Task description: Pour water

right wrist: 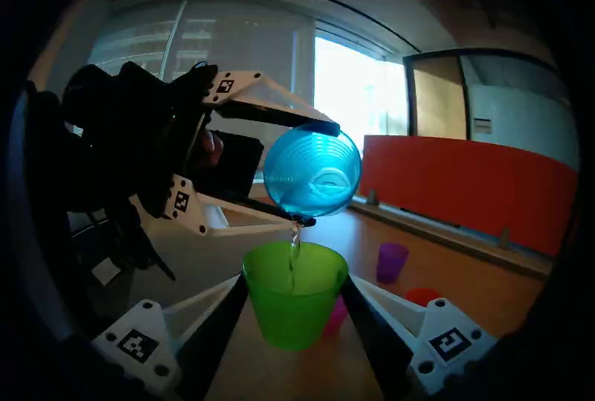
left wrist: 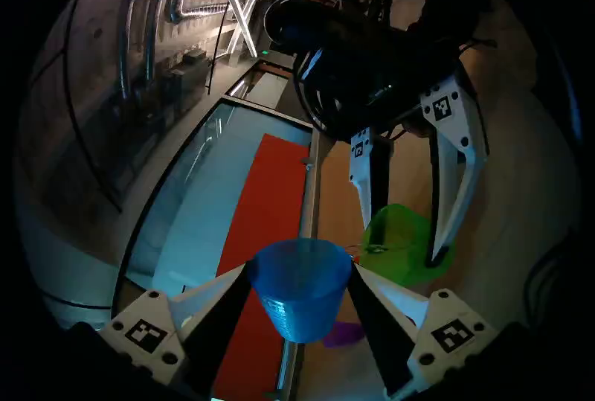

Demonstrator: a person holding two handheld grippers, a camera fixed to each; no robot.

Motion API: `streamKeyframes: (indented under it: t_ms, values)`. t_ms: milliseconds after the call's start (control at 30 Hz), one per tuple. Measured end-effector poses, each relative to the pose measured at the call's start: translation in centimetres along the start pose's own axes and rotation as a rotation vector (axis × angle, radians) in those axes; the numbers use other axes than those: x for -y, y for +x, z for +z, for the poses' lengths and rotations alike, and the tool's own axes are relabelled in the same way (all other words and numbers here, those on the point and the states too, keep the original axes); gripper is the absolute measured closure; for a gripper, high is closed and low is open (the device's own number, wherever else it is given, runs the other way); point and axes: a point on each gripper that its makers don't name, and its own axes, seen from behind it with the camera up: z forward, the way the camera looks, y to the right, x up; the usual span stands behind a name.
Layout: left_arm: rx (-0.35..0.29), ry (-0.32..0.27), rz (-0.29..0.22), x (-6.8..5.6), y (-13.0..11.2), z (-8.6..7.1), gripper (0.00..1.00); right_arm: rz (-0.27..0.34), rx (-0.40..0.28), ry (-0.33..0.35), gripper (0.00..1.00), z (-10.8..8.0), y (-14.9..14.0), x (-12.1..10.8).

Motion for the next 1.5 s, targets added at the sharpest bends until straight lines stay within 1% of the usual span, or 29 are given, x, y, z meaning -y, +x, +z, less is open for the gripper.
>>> streamKeyframes:
  t_ms: [133, 333, 700, 900, 1200, 1300, 1500]
  values:
    - [0.003, 0.002, 0.000, 0.03, -0.05, 0.05, 0.12, -0.002, 0.001, -0.001, 0.09, -0.03, -0.07, -0.06]
    - [0.006, 0.005, 0.016, 0.07, -0.09, 0.08, 0.13, 0.000, -0.001, -0.003, 0.09, -0.14, -0.16, -0.12]
    - [0.004, 0.013, 0.056, 0.47, 0.32, -0.12, 0.13, 0.002, -0.002, -0.007, 0.09, -0.09, -0.38, -0.21]
    - [0.001, 0.018, 0.076, 0.44, 0.46, 0.02, 0.12, 0.001, -0.003, -0.008, 0.09, -0.08, -0.40, -0.20]
    - [0.001, 0.027, 0.108, 0.75, 0.59, 0.12, 0.12, -0.002, -0.005, -0.009, 0.09, -0.11, -0.34, -0.19]
    - [0.000, 0.030, 0.123, 0.78, 0.67, 0.12, 0.12, -0.002, -0.006, -0.008, 0.09, -0.12, -0.32, -0.18]
    - [-0.003, 0.033, 0.135, 0.68, 0.60, 0.30, 0.13, -0.003, -0.005, -0.009, 0.09, -0.16, -0.33, -0.18]
